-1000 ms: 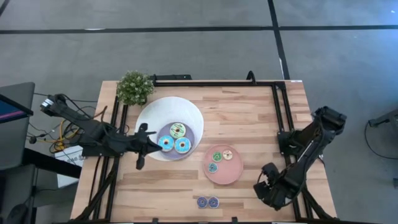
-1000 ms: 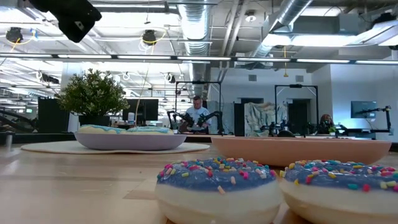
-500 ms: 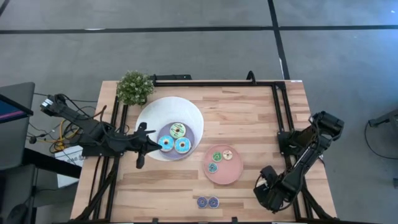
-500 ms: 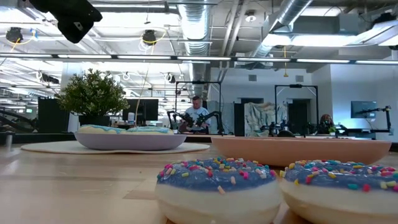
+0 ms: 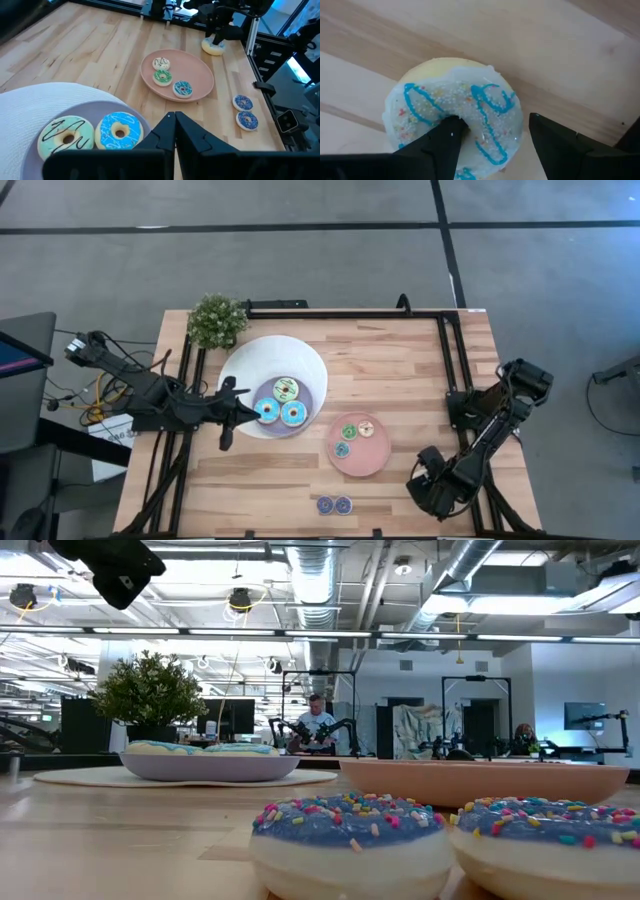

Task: Pick & Place donuts
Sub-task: Put the big white donut on the purple plate

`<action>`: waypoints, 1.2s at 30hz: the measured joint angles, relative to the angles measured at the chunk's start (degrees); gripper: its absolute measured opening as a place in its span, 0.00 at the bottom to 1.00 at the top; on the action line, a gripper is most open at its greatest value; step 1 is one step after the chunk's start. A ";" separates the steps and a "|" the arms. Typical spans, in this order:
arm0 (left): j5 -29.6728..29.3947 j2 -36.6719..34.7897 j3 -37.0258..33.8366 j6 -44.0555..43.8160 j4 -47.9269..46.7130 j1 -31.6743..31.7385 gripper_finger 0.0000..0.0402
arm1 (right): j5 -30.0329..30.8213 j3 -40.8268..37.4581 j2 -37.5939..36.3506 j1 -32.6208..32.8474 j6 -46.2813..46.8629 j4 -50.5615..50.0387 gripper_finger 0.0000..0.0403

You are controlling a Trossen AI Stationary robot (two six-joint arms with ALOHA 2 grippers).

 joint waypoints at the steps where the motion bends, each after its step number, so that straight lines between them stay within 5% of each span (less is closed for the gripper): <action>1: -0.24 0.00 0.00 0.00 0.00 0.00 0.00 | 0.25 0.00 0.00 0.00 -0.01 0.04 0.55; 15: -0.69 0.00 0.00 0.05 -1.97 0.00 0.00 | 1.04 0.00 -0.13 -0.87 0.07 0.32 0.34; 27: -0.65 0.02 0.00 0.04 -4.06 0.00 0.00 | 1.88 2.90 -5.22 -0.87 1.40 -1.87 0.32; 30: 0.17 0.02 0.00 0.02 -3.97 0.02 0.00 | 7.58 4.11 -7.95 -0.99 1.38 -1.88 0.32; 36: 2.06 -0.26 0.00 2.78 -3.95 0.00 0.00 | 30.55 7.18 -11.98 -5.43 -3.91 -1.56 0.32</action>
